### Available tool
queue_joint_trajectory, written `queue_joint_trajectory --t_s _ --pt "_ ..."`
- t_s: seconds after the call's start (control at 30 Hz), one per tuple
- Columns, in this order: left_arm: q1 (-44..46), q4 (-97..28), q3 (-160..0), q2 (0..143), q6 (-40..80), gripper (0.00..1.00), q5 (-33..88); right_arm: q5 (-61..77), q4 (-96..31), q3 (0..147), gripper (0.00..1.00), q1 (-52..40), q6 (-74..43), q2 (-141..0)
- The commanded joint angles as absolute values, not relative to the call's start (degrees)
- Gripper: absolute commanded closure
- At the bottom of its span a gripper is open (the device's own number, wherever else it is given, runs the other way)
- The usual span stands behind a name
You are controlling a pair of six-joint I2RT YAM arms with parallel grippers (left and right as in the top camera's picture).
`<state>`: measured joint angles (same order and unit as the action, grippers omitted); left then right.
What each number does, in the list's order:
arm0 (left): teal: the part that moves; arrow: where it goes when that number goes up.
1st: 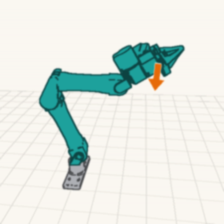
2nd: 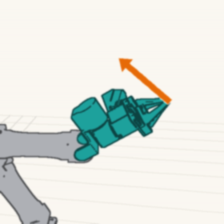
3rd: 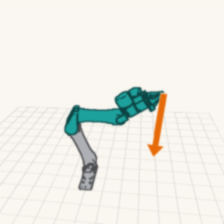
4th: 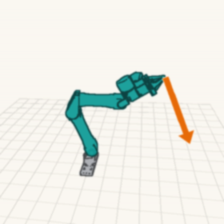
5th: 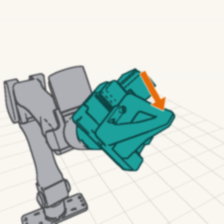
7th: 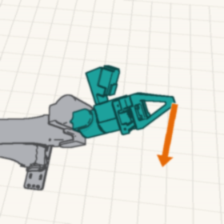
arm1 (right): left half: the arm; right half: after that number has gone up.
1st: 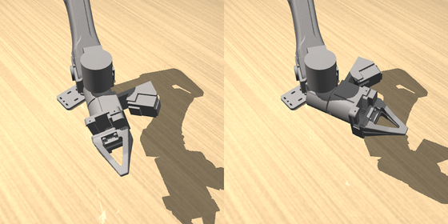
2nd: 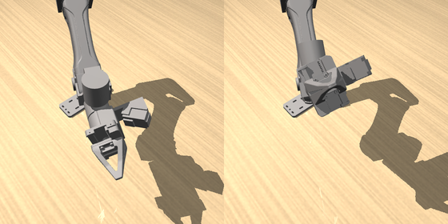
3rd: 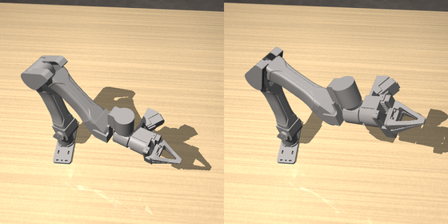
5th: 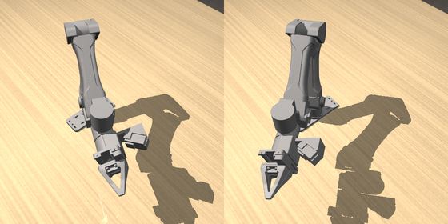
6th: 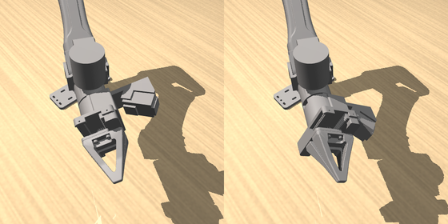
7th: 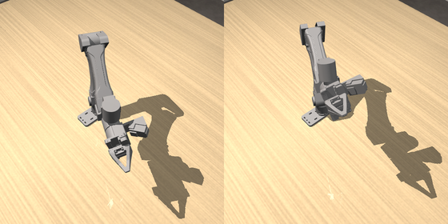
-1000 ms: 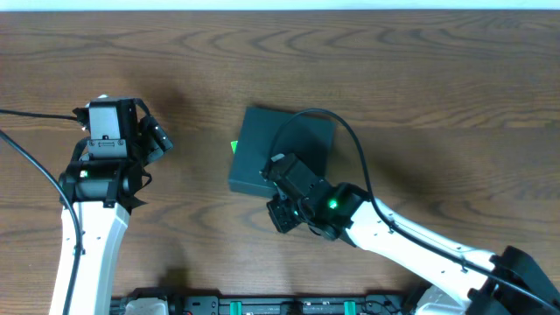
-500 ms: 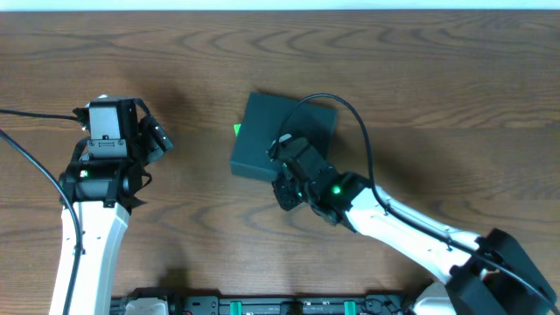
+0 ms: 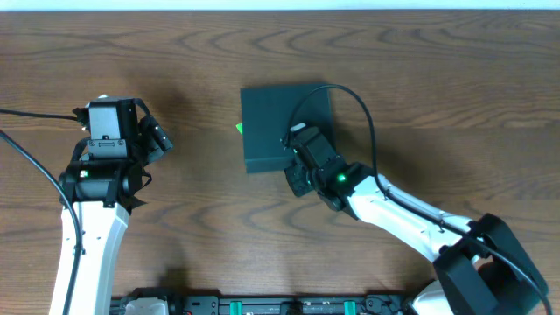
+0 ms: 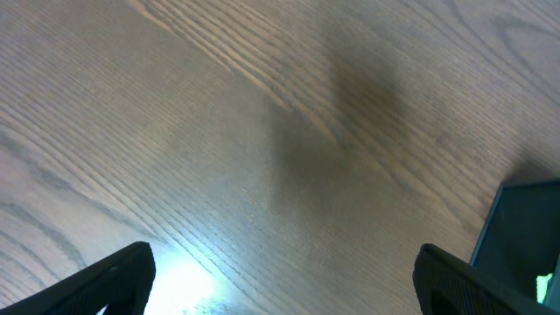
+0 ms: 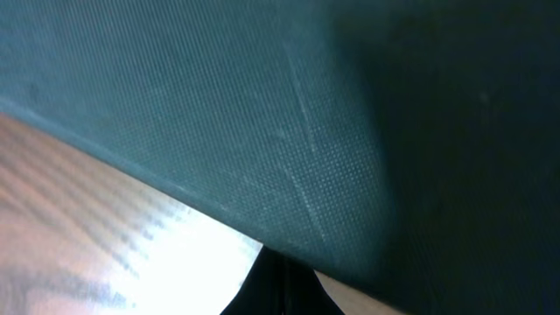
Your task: Pack container
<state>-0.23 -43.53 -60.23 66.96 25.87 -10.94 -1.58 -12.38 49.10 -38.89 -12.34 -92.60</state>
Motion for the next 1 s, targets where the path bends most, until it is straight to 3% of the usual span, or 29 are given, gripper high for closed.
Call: queue_joint_trajectory --t_s 0.0,0.13,0.97 --pt "-0.4 -43.7 -60.9 66.7 25.7 0.05 -12.0 -1.1 -9.8 49.3 0.99 -37.7 -13.4 -92.7" --pt "-0.4 -43.7 -60.9 66.7 25.7 0.05 -12.0 4.6 -7.0 49.3 0.98 -37.5 -15.9 -92.9" --pt "-0.4 -43.7 -60.9 66.7 25.7 0.05 -12.0 2.0 -0.2 50.7 0.98 -35.9 -16.8 -92.0"
